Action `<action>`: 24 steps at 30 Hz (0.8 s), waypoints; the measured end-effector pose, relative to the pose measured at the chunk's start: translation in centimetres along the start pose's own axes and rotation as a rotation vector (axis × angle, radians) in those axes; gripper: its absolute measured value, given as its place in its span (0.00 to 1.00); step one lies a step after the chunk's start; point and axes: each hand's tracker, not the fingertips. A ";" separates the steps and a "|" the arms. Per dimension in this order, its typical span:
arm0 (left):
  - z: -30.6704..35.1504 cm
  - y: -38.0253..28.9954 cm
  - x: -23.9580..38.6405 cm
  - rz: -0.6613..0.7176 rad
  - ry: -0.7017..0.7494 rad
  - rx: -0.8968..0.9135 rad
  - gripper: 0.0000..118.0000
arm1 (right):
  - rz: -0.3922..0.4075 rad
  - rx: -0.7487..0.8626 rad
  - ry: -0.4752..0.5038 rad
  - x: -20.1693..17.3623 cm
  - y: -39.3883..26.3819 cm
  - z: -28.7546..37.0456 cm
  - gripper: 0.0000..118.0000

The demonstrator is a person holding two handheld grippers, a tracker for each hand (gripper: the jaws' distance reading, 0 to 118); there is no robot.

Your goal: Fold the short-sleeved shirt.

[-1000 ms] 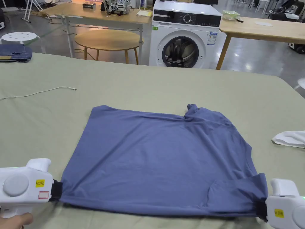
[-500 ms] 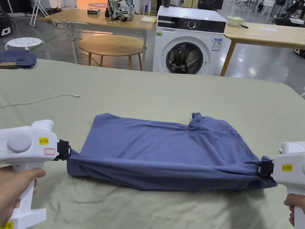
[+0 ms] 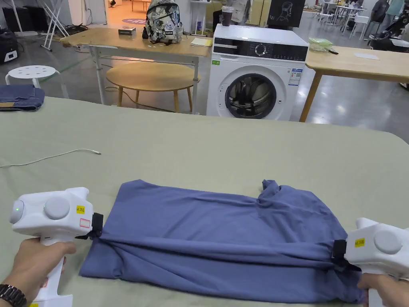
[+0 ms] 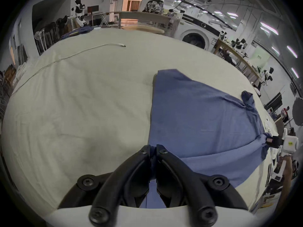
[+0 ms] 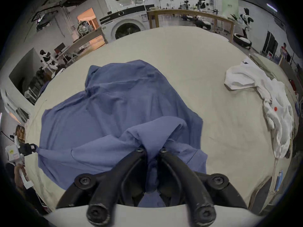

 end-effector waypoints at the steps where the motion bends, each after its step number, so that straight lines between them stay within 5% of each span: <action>1: -0.4 0.0 0.0 -0.004 0.002 -0.004 0.00 | 0.005 0.001 -0.002 -0.2 0.1 -0.3 0.06; 5: -1.5 0.0 0.1 -0.017 0.014 -0.015 0.00 | 0.044 0.008 -0.033 -1.1 -0.1 -0.9 0.11; 7: -1.2 -0.1 0.3 -0.024 0.020 -0.007 0.04 | 0.066 0.034 -0.049 -1.4 -0.3 -0.3 0.26; 10: 0.5 -0.7 0.8 -0.033 0.035 0.052 0.32 | 0.103 0.133 -0.083 -1.6 -0.8 1.0 0.58; 11: 1.2 -1.0 0.8 -0.028 0.025 0.079 0.42 | 0.113 0.177 -0.082 -1.8 -1.1 1.8 0.59; 13: 2.2 -1.3 0.5 -0.022 -0.014 0.136 0.55 | 0.131 0.258 -0.069 -2.6 -1.9 3.5 0.59; 17: 5.3 -2.8 1.5 -0.050 -0.036 0.263 0.55 | 0.168 0.437 -0.066 -4.3 -4.0 6.8 0.58; 19: 6.8 -3.9 2.1 -0.069 -0.054 0.334 0.55 | 0.175 0.520 -0.037 -4.8 -5.0 8.0 0.34; 20: 7.5 -4.6 2.5 -0.080 -0.052 0.379 0.52 | 0.178 0.549 -0.039 -5.4 -5.6 8.6 0.17; 21: 8.3 -5.3 2.8 -0.097 -0.058 0.424 0.41 | 0.184 0.572 -0.039 -5.9 -6.0 9.1 0.11; 23: 9.9 -6.6 3.9 -0.143 -0.039 0.500 0.18 | 0.179 0.634 -0.039 -6.8 -7.2 10.2 0.09; 24: 10.9 -7.6 5.1 -0.162 -0.021 0.533 0.18 | 0.172 0.653 -0.022 -7.1 -7.7 10.7 0.09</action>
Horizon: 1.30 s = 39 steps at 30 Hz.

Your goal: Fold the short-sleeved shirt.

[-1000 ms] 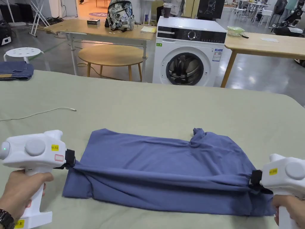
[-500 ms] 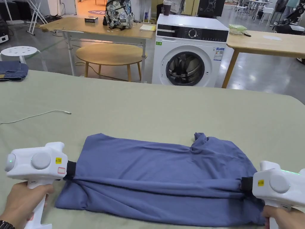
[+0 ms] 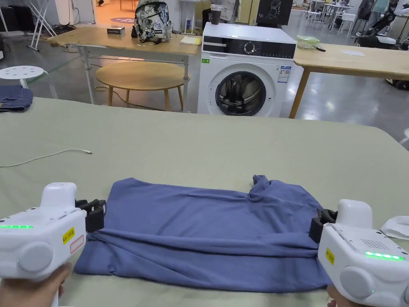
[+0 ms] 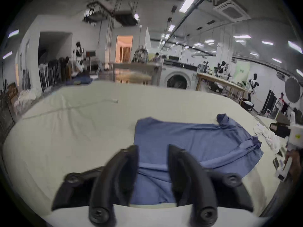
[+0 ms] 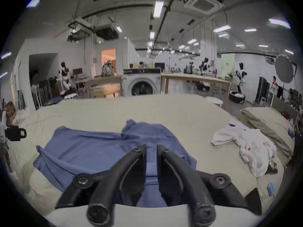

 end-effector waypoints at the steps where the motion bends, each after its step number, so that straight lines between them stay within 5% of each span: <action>1: 0.8 -0.1 0.7 -0.025 0.023 0.018 0.16 | 0.001 0.007 0.007 -0.3 0.0 0.5 0.07; 4: 2.6 -0.6 1.6 -0.042 0.008 0.051 0.00 | 0.014 0.056 -0.003 -1.8 0.0 2.4 0.00; 9: 4.1 -1.0 1.5 -0.034 0.035 0.045 0.00 | 0.032 0.072 0.012 -2.3 -0.3 3.4 0.00; 21: -5.6 -0.1 -5.0 0.080 -0.049 -0.526 0.00 | 0.065 -0.013 0.006 -1.3 -2.2 1.8 0.00; 23: -6.9 -0.1 -5.5 0.078 -0.036 -0.549 0.14 | 0.069 -0.028 0.004 -1.5 -2.3 2.0 0.00; 26: -9.1 -0.5 -6.6 0.098 -0.021 -0.642 0.58 | 0.075 -0.048 0.003 -1.4 -2.7 2.1 0.00; 27: -9.6 -0.7 -6.6 0.105 -0.011 -0.664 0.61 | 0.077 -0.053 0.001 -1.4 -2.9 2.1 0.00; 36: -11.2 -4.1 -4.5 0.020 0.102 -0.752 0.57 | 0.074 -0.086 -0.009 -1.0 -3.3 2.2 0.00; 38: -11.1 -4.1 -3.9 -0.005 0.115 -0.735 0.43 | 0.072 -0.092 -0.010 -0.6 -3.3 2.1 0.00; 39: -11.0 -4.1 -3.8 -0.028 0.107 -0.725 0.28 | 0.073 -0.094 -0.011 -0.4 -3.3 2.0 0.00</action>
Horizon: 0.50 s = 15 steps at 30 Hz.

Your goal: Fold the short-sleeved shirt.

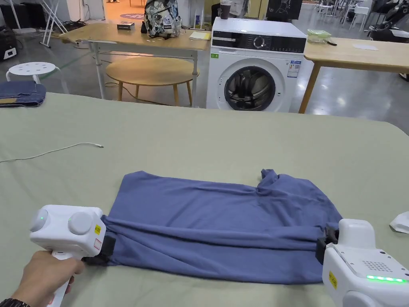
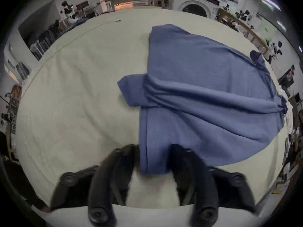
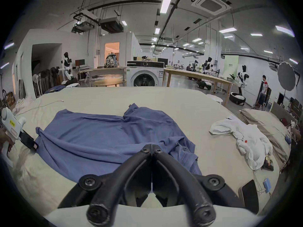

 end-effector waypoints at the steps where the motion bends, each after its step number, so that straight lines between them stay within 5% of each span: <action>1: 1.2 -0.8 1.1 -0.006 -0.005 0.005 0.14 | 0.000 -0.002 -0.001 0.2 0.0 0.0 0.00; 2: 1.7 -1.2 1.5 -0.010 -0.025 0.006 0.03 | -0.002 -0.007 -0.004 0.5 0.0 0.0 0.00; 11: 3.8 -2.2 -2.2 0.046 -0.112 0.123 0.01 | -0.007 -0.166 -0.034 5.1 1.2 -1.2 0.03; 15: 4.6 -2.9 -2.3 0.041 -0.122 0.148 0.01 | -0.013 -0.294 0.022 7.7 1.5 -3.7 0.58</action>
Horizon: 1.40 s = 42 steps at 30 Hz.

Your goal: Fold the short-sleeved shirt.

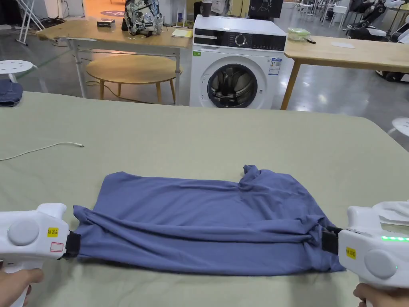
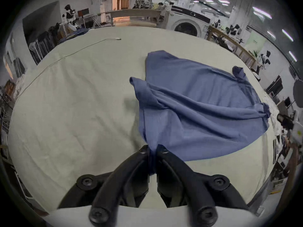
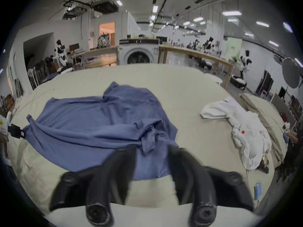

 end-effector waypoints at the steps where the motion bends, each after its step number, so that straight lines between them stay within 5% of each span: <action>1: 0.1 -0.1 0.0 0.001 0.000 0.007 0.01 | 0.014 -0.043 0.008 0.5 0.3 -1.0 0.66; 8: 0.2 -0.6 0.9 0.006 0.010 0.004 0.01 | 0.088 -0.327 0.008 1.8 -1.3 -9.2 0.67; 11: -0.4 -0.7 0.4 0.015 0.007 -0.001 0.01 | 0.058 -0.301 0.021 1.7 -2.0 -9.3 0.61; 13: -0.5 -0.8 0.4 0.014 0.010 -0.003 0.01 | 0.043 -0.286 0.102 1.7 -1.9 -8.7 0.35; 14: -0.6 -0.8 0.5 0.014 0.010 -0.003 0.01 | 0.020 -0.280 0.159 1.8 -1.8 -8.8 0.04; 16: -0.9 -0.9 0.7 0.015 0.018 -0.004 0.01 | 0.042 -0.289 0.089 0.9 -1.7 -8.1 0.03; 31: 7.3 -1.4 0.9 0.017 -0.025 0.109 0.01 | 0.050 -0.194 0.069 0.2 1.3 2.7 0.03; 42: 9.3 -10.7 -1.8 0.020 -0.036 0.069 0.01 | 0.051 -0.274 0.094 0.5 -7.3 7.2 0.03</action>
